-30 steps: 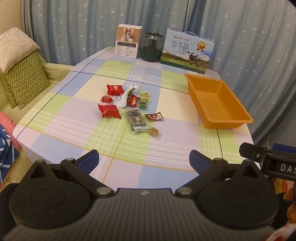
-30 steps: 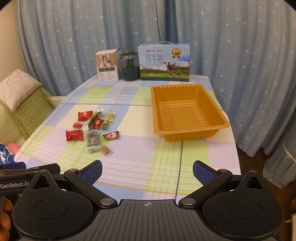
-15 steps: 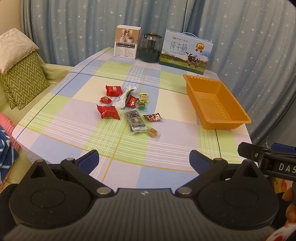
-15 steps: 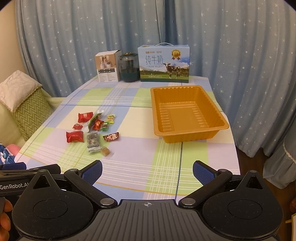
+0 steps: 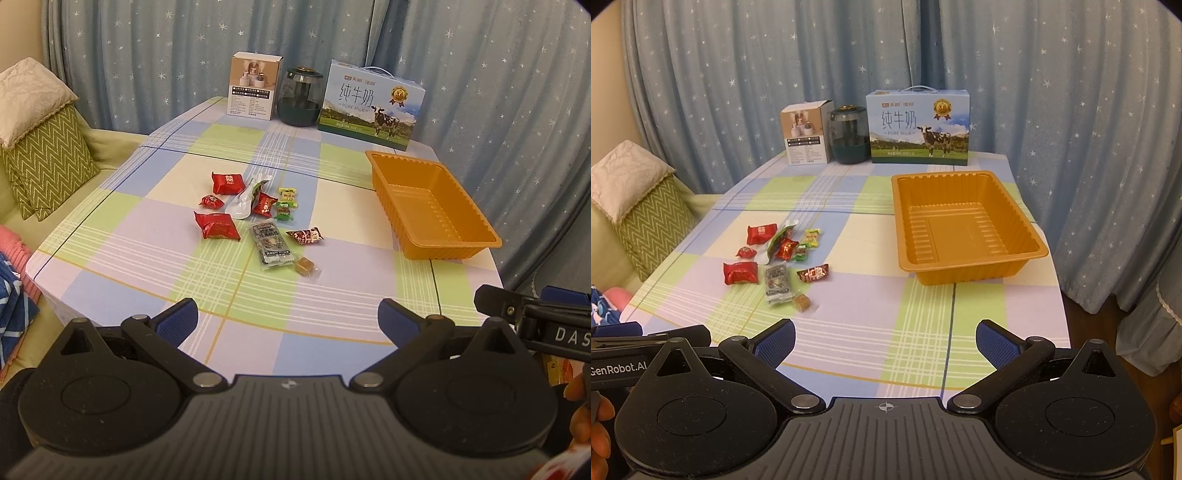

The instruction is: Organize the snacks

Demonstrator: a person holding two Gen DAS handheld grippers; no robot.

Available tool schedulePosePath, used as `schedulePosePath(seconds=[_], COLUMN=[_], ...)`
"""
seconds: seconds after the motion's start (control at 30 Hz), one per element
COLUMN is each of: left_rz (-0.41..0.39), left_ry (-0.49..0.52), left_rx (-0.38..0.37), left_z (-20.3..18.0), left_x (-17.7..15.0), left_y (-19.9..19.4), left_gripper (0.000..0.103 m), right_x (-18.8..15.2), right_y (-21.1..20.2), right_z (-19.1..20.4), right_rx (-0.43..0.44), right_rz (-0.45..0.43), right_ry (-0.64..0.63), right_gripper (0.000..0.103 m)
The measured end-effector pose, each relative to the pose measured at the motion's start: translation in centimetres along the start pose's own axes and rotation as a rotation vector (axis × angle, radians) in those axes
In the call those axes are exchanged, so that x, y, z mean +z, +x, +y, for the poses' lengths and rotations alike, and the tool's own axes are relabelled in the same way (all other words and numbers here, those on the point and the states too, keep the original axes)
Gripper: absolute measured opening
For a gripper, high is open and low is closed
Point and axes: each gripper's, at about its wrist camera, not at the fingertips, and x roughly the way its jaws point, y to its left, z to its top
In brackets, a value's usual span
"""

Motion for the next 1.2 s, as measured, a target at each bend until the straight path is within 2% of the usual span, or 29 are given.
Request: schedulePosePath(seconds=[1.2], left_rz=[-0.006], left_ry=[0.007], left_rx=[0.001], left_z=[0.02], left_x=[0.29], left_y=[-0.18], left_gripper=[0.103], right_x=[0.84], right_y=[-0.31], right_z=[0.28], right_rx=[0.002], right_rz=[-0.003], right_ry=[-0.006], right_gripper=[0.103])
